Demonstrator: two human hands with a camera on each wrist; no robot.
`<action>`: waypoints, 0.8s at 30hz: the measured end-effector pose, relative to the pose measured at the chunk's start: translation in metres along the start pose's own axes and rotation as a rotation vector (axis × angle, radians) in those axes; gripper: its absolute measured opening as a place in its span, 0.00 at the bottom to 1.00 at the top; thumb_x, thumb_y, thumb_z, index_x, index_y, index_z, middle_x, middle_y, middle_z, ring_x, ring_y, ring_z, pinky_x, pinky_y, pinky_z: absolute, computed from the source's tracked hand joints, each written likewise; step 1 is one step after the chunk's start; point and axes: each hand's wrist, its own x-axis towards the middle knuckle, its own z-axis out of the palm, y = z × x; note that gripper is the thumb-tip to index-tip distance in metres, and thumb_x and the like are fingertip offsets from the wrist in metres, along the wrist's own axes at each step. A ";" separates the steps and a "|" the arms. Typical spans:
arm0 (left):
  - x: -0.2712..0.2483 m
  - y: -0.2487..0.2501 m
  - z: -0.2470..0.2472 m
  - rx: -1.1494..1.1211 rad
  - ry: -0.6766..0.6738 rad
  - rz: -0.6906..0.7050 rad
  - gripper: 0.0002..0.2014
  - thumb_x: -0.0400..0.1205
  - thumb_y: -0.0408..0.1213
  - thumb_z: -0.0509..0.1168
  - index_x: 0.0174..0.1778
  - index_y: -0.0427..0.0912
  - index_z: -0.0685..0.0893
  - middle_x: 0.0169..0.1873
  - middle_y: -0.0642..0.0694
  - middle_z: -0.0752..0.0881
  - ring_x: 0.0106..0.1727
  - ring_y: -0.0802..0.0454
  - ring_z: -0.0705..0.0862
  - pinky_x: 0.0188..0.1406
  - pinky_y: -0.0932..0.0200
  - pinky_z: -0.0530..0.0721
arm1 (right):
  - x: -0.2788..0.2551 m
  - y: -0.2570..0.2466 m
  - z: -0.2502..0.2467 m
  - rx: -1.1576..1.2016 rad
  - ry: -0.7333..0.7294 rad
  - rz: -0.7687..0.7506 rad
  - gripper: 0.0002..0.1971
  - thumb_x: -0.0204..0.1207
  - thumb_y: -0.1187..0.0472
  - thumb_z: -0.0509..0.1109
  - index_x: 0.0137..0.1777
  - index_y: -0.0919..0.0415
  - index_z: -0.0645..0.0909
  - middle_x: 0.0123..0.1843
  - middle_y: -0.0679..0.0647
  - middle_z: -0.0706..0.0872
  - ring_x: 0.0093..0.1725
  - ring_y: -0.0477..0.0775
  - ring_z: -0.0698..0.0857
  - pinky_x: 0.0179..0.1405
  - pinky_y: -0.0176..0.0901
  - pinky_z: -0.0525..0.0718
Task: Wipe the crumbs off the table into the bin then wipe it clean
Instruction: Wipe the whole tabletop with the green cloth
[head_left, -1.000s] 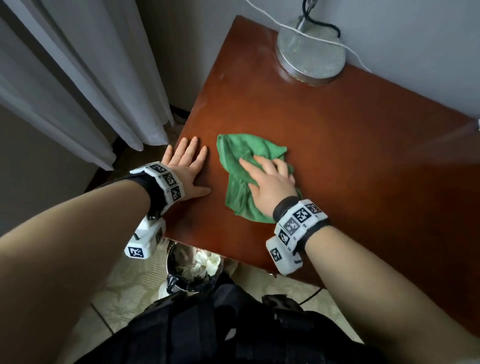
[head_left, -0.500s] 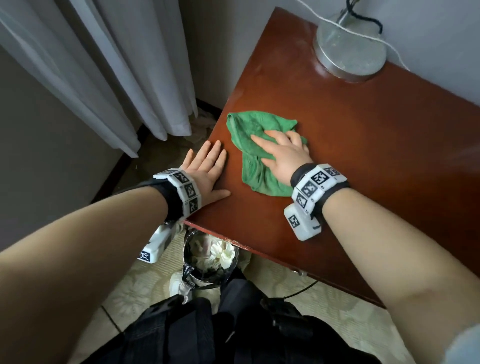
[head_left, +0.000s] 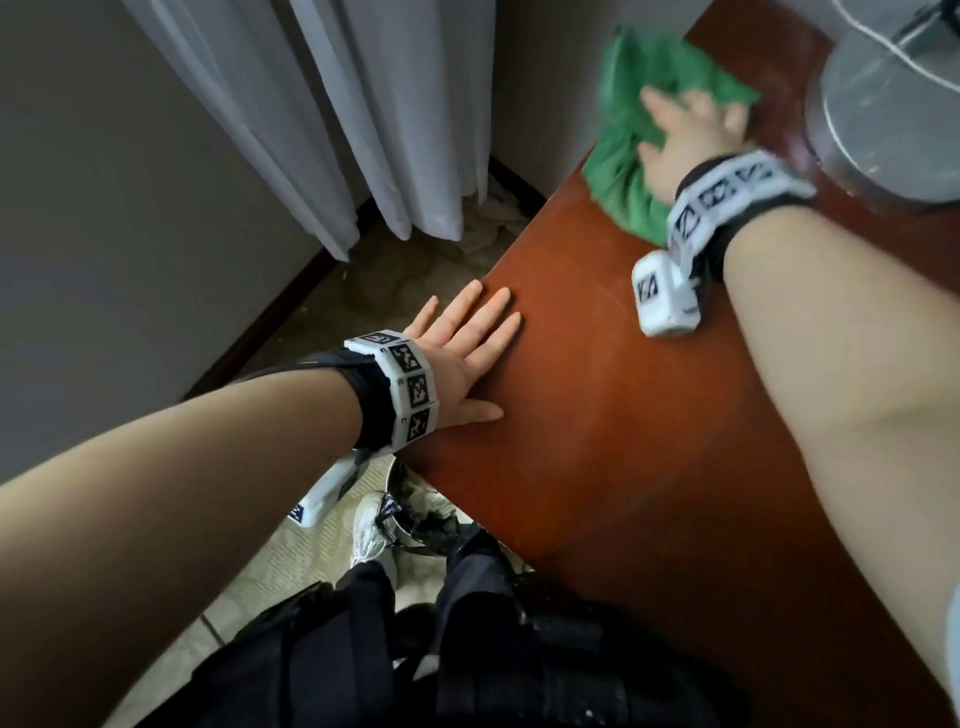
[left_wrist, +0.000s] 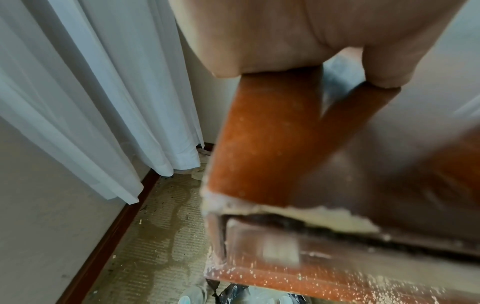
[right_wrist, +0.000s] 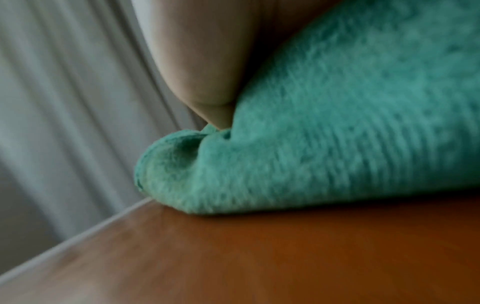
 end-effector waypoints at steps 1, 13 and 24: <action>-0.001 0.000 0.000 0.002 -0.002 0.000 0.45 0.81 0.62 0.52 0.79 0.49 0.27 0.78 0.49 0.25 0.79 0.46 0.26 0.80 0.43 0.36 | -0.015 -0.005 0.005 -0.005 -0.015 -0.074 0.26 0.82 0.54 0.58 0.79 0.39 0.59 0.81 0.51 0.60 0.78 0.66 0.57 0.74 0.64 0.61; 0.000 0.003 -0.022 0.033 -0.007 -0.015 0.43 0.83 0.59 0.53 0.80 0.48 0.30 0.79 0.47 0.26 0.79 0.46 0.27 0.77 0.44 0.30 | 0.011 0.018 -0.010 0.027 -0.042 0.062 0.26 0.83 0.52 0.57 0.80 0.40 0.57 0.82 0.51 0.59 0.78 0.64 0.58 0.76 0.54 0.59; 0.104 0.042 -0.104 0.036 0.138 0.000 0.45 0.81 0.60 0.55 0.82 0.41 0.36 0.81 0.41 0.33 0.82 0.44 0.34 0.80 0.46 0.36 | -0.053 0.097 0.000 0.004 -0.119 0.030 0.26 0.84 0.51 0.55 0.80 0.37 0.53 0.83 0.47 0.56 0.80 0.62 0.54 0.78 0.56 0.61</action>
